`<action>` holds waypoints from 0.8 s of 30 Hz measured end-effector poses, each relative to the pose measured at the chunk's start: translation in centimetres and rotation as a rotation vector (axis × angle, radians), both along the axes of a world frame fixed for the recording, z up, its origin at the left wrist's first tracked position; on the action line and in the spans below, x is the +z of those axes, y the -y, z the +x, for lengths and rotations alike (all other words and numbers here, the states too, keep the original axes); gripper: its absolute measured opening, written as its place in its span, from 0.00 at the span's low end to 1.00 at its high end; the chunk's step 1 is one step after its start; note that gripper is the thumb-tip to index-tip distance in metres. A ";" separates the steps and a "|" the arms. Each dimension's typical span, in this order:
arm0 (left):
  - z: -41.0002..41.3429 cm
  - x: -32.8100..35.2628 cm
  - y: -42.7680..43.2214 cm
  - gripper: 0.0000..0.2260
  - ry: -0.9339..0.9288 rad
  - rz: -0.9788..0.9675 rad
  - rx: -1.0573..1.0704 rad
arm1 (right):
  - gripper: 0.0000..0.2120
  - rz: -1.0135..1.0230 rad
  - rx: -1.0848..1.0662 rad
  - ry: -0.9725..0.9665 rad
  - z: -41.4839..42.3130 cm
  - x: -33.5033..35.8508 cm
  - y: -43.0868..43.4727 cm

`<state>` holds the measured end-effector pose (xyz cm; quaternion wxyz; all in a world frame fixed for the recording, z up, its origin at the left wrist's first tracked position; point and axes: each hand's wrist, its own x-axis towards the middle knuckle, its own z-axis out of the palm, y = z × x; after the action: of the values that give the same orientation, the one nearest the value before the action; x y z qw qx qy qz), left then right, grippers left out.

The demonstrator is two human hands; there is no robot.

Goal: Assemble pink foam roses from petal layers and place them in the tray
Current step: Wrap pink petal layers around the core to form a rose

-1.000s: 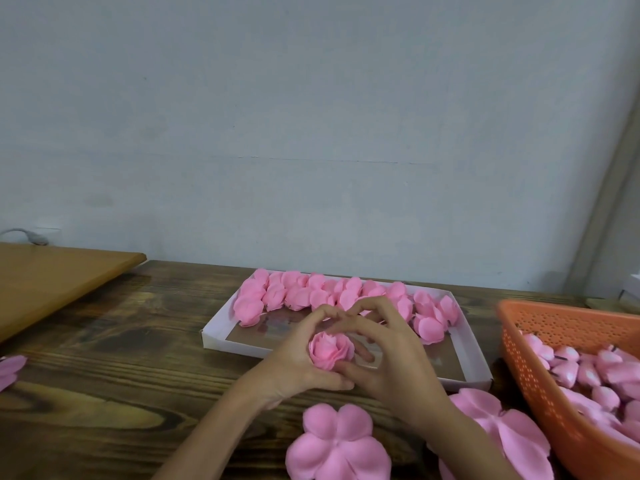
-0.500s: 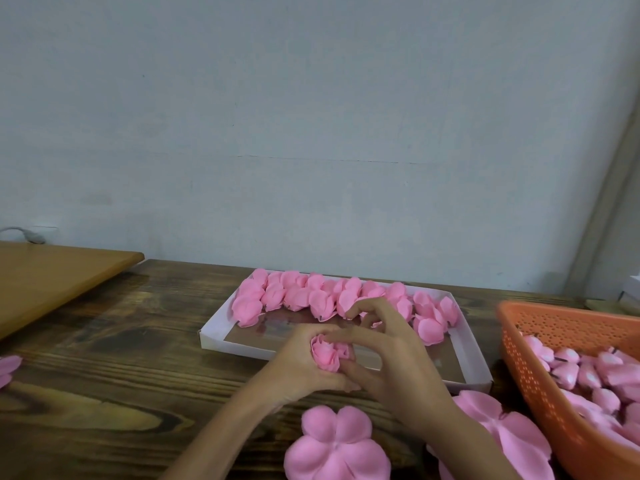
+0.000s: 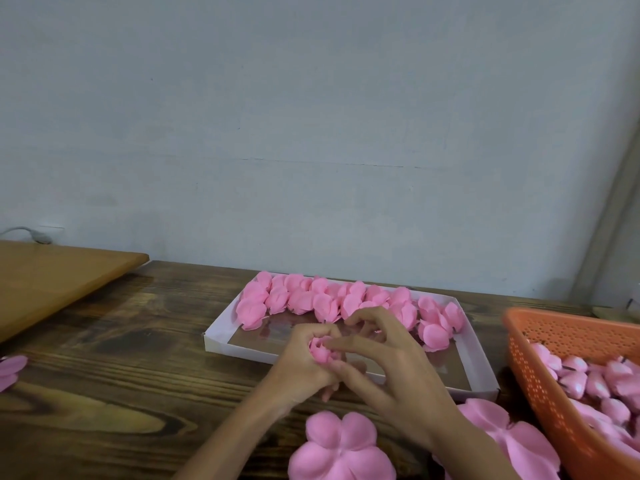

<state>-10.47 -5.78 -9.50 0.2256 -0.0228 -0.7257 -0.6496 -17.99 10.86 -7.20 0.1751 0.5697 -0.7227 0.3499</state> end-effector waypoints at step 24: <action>0.1 1.1 -2.4 0.30 0.014 0.701 0.040 | 0.16 -0.276 0.074 0.683 3.0 -2.3 3.2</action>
<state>-10.39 -3.36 -8.42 0.2277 0.0748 -0.4602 -0.8549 -14.95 7.70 -9.55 -0.0136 0.4168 -0.6646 0.6200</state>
